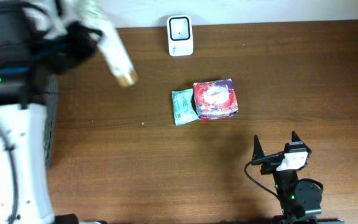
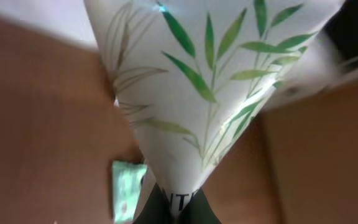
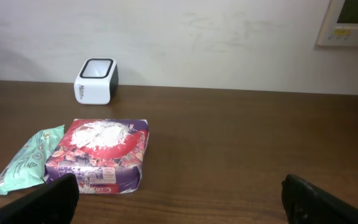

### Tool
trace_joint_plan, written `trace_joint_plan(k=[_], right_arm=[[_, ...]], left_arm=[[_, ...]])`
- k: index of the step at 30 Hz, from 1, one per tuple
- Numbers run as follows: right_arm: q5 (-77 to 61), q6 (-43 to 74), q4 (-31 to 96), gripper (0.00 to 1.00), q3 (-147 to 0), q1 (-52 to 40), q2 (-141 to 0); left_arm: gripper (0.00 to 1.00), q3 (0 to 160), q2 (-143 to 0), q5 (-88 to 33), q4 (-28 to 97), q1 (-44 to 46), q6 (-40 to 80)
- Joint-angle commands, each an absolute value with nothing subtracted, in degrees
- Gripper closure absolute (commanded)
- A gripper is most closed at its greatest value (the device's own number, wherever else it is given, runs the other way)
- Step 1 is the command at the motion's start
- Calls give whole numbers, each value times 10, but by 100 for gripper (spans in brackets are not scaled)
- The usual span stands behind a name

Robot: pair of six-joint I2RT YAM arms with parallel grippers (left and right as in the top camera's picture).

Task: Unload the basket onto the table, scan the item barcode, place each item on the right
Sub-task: 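Set the Pantene tube upright-lying left of the green packet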

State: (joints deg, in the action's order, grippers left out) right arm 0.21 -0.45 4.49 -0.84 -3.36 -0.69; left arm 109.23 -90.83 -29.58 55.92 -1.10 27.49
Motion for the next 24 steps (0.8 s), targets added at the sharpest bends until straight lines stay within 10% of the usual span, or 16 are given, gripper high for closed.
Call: trace_joint_plan(k=[1,18,20,22,24], right_arm=[[7,-6,46,1,-3,-30,-3],[7,-6,46,1,-3,-30,-3],[7,-6,46,1,-3,-30,-3],[7,-6,46,1,-3,-30,-3],[7,-6,46,1,-3,-30,-3]], left_arm=[[100,1095,-960,-129,588,77,252],[100,1095,-1277,11,601,240,331],[83,1095,-1279,11,601,240,330],[36,1095,-1279,11,601,240,330],[36,1097,-1279,12,601,239,329]])
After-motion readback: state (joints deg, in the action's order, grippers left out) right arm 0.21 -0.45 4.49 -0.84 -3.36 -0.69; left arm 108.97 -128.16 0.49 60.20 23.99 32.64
